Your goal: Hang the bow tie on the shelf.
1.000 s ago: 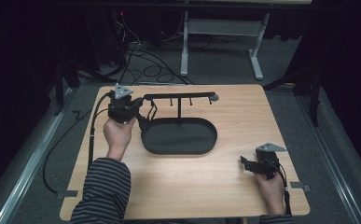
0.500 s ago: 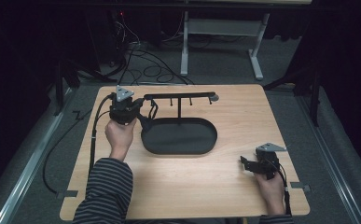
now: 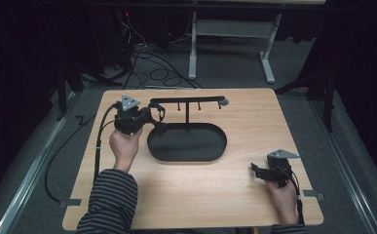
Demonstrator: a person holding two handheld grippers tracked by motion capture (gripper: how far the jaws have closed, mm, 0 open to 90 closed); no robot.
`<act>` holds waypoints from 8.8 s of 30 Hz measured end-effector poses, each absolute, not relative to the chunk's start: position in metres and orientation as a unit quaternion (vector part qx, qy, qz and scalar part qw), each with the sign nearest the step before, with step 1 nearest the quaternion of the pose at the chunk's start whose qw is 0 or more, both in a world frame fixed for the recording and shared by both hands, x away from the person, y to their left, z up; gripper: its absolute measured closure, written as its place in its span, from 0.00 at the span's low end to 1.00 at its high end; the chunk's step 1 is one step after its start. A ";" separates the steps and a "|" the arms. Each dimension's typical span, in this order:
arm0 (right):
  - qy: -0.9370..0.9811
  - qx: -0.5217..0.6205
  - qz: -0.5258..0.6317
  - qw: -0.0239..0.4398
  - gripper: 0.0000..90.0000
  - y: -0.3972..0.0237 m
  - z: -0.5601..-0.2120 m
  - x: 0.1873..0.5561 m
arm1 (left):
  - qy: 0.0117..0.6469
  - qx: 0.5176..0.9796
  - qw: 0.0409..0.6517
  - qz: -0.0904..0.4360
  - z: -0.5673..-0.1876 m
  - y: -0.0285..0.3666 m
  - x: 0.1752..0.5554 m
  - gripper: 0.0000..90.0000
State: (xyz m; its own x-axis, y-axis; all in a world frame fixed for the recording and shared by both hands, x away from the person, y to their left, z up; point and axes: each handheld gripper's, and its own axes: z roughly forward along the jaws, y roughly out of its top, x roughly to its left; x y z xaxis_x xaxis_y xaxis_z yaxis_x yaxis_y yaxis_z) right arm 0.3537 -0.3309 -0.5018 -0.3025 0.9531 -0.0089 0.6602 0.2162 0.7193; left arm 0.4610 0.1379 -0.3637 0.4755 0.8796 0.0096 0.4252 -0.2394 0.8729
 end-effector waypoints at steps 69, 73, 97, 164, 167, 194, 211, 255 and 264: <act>0.745 0.541 0.313 0.234 0.30 -0.331 -0.502 0.354 | 0.437 0.748 0.425 0.263 -0.371 0.187 0.411 0.60; 0.745 0.541 0.313 0.234 0.30 -0.331 -0.502 0.354 | 0.437 0.748 0.423 0.267 -0.371 0.188 0.406 0.60; 0.745 0.541 0.313 0.234 0.30 -0.331 -0.502 0.354 | 0.441 0.744 0.417 0.278 -0.373 0.200 0.385 0.57; 0.745 0.541 0.312 0.234 0.30 -0.331 -0.502 0.354 | 0.472 0.720 0.439 0.256 -0.397 0.222 0.351 0.55; 0.745 0.541 0.312 0.235 0.30 -0.331 -0.502 0.354 | 0.474 0.720 0.438 0.256 -0.398 0.223 0.351 0.54; 0.745 0.541 0.312 0.234 0.30 -0.331 -0.502 0.354 | 0.490 0.716 0.433 0.247 -0.413 0.227 0.347 0.54; 0.745 0.541 0.312 0.234 0.30 -0.331 -0.502 0.354 | 0.501 0.722 0.419 0.228 -0.429 0.226 0.348 0.54; 0.745 0.541 0.312 0.234 0.30 -0.331 -0.502 0.354 | 0.522 0.732 0.394 0.189 -0.466 0.216 0.363 0.54; 0.745 0.541 0.312 0.234 0.29 -0.331 -0.502 0.354 | 0.528 0.733 0.385 0.188 -0.473 0.215 0.367 0.54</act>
State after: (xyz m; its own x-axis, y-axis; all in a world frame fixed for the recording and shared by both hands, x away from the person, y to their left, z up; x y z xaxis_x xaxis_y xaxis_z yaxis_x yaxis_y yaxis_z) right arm 0.3536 -0.3308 -0.5018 -0.3051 0.9523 -0.0111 0.6601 0.2199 0.7183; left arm 0.3667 0.2155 -0.4733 0.3714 0.9191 -0.1315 0.6294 -0.1451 0.7634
